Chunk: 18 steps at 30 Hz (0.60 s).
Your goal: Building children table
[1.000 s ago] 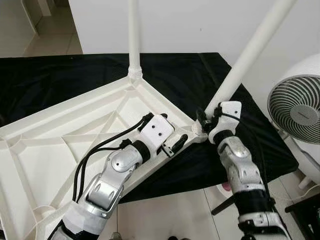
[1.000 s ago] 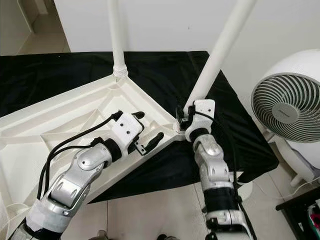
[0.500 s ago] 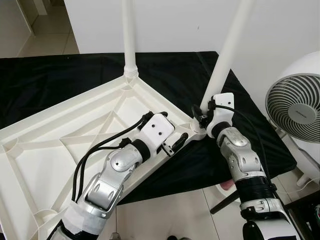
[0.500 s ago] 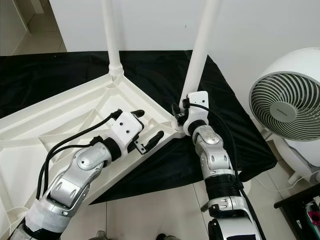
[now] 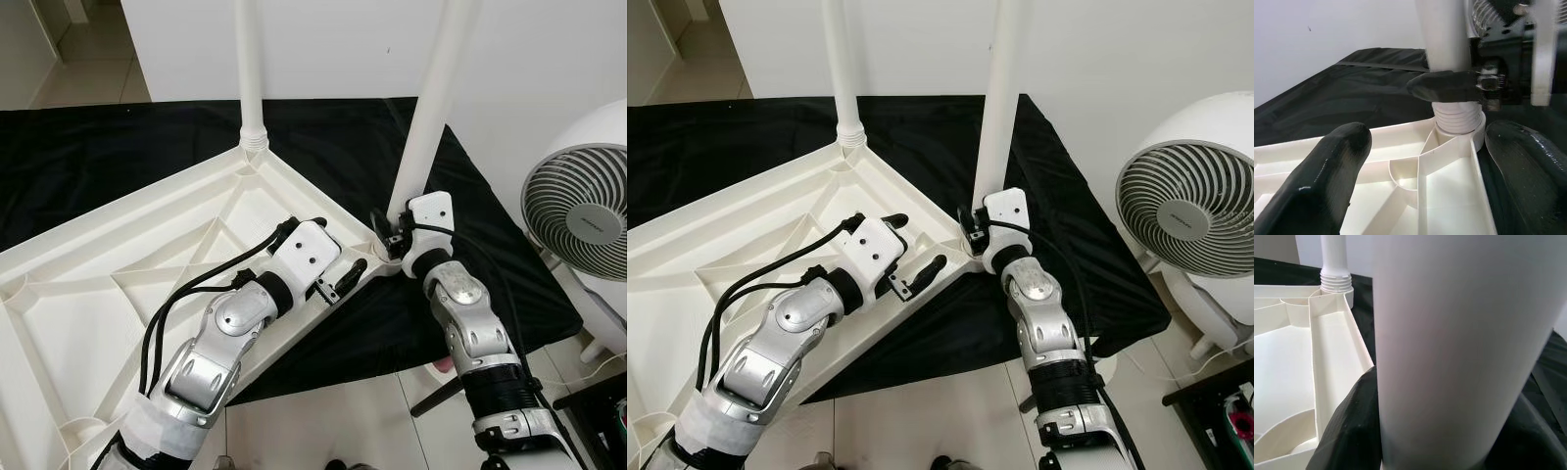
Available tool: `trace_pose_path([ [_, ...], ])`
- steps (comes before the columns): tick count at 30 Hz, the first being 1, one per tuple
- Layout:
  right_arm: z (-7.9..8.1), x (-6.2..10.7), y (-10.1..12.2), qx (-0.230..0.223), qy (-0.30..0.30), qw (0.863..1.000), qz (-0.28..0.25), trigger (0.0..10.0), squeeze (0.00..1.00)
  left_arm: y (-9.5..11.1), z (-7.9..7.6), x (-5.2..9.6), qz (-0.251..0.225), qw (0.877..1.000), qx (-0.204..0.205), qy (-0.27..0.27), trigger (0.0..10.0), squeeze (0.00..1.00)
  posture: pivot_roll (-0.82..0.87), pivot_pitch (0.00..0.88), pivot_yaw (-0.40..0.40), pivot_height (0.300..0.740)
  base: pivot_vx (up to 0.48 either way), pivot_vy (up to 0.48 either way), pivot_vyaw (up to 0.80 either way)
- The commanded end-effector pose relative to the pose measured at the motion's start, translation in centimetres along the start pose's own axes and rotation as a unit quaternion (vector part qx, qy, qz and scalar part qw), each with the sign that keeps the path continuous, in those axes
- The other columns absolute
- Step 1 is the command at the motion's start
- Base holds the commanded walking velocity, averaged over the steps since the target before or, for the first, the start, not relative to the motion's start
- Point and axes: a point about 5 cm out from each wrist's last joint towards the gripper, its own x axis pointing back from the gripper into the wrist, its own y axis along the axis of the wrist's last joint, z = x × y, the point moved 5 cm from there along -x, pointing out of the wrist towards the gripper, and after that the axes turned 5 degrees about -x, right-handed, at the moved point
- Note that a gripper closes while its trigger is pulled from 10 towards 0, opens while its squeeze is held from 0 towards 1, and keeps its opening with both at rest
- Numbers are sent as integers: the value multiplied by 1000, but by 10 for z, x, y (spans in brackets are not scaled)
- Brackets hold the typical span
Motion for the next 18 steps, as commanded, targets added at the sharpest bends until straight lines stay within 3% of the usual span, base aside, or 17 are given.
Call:
trace_pose_path([
  [1, 3, 11, -39, -17, 2, 998, 69, 10000, 0, 0, 0, 1, 5, 1000, -3, 1, 10000, 0, 170, 119, -33, 740, 0, 0, 0],
  [7, -8, 13, -39, -22, -19, 998, 55, 10000, 0, 0, 0, 1, 3, 1000, -2, -1, 10000, 0, 166, 120, -30, 740, 0, 0, 0],
  [11, -27, 15, -48, -66, -67, 994, 59, 10000, 0, 1, 1, 1, 3, 1000, -3, 0, 10000, 0, 172, 119, -33, 740, 0, 0, 0],
  [18, -34, 17, -61, -100, -87, 988, 83, 10000, 0, 1, 1, 1, 3, 1000, -4, 1, 10000, 0, 176, 118, -32, 740, 0, 0, 0],
])
